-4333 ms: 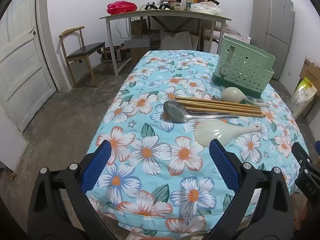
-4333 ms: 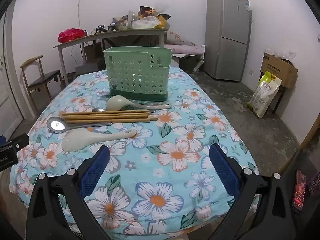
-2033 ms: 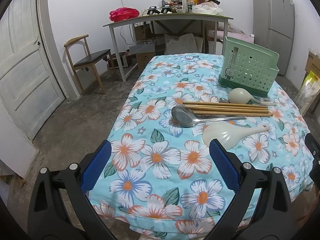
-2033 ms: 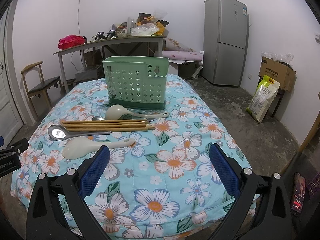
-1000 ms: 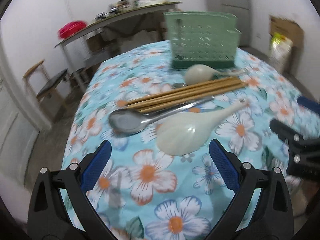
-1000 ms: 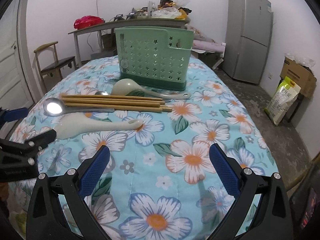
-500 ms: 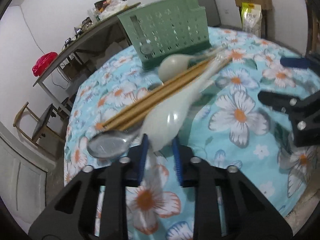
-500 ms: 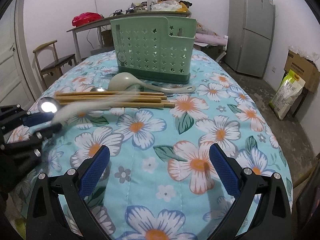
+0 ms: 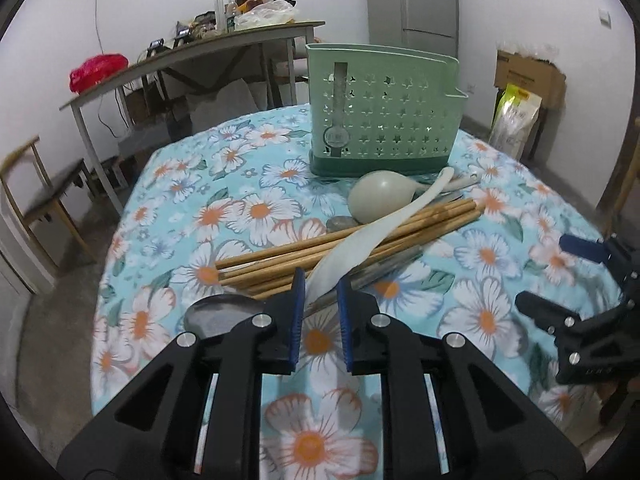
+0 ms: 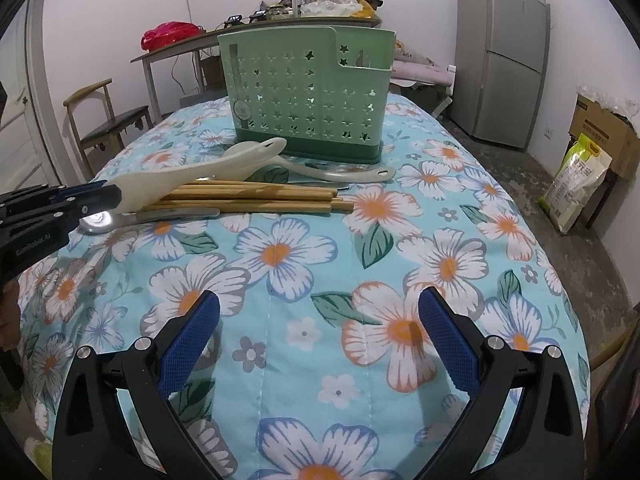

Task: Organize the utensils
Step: 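Reach the left gripper to the white rice paddle and close on it, then lift the white rice paddle with the left gripper toward the green basket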

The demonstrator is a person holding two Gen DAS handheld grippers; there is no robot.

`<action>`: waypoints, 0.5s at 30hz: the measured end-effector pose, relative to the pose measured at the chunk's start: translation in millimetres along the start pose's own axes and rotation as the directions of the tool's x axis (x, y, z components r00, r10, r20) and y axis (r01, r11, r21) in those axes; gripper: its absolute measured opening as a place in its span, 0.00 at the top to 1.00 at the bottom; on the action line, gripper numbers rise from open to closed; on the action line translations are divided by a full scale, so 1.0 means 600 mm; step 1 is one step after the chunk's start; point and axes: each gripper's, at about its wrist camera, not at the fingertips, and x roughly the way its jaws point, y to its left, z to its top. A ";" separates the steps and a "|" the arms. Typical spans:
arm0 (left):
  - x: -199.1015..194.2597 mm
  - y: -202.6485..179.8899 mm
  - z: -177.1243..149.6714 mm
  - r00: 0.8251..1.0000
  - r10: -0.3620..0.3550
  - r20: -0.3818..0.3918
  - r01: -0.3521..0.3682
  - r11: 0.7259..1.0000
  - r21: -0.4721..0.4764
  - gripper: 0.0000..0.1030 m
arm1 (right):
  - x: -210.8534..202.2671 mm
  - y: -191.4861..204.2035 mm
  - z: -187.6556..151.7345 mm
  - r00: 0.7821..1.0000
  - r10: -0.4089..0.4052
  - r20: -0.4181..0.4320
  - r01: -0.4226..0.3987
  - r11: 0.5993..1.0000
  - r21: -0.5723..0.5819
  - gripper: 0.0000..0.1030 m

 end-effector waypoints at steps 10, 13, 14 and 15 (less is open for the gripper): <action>0.020 -0.003 0.002 0.999 -0.052 0.009 0.052 0.997 -0.052 0.91 | -0.004 0.000 0.004 1.000 0.013 0.012 -0.013 1.000 0.012 0.06; 0.007 0.004 0.006 0.998 -0.059 0.037 0.062 0.995 -0.077 0.99 | -0.012 -0.003 0.005 0.999 0.013 0.030 -0.014 1.000 0.026 0.06; 0.003 0.004 0.007 0.998 -0.049 0.043 0.053 0.995 -0.088 0.99 | -0.015 -0.004 0.005 0.999 0.013 0.038 -0.015 0.999 0.030 0.06; -0.003 0.009 0.009 0.998 -0.052 0.045 0.056 0.993 -0.103 1.00 | -0.019 -0.004 0.006 0.999 0.014 0.045 -0.016 0.999 0.033 0.06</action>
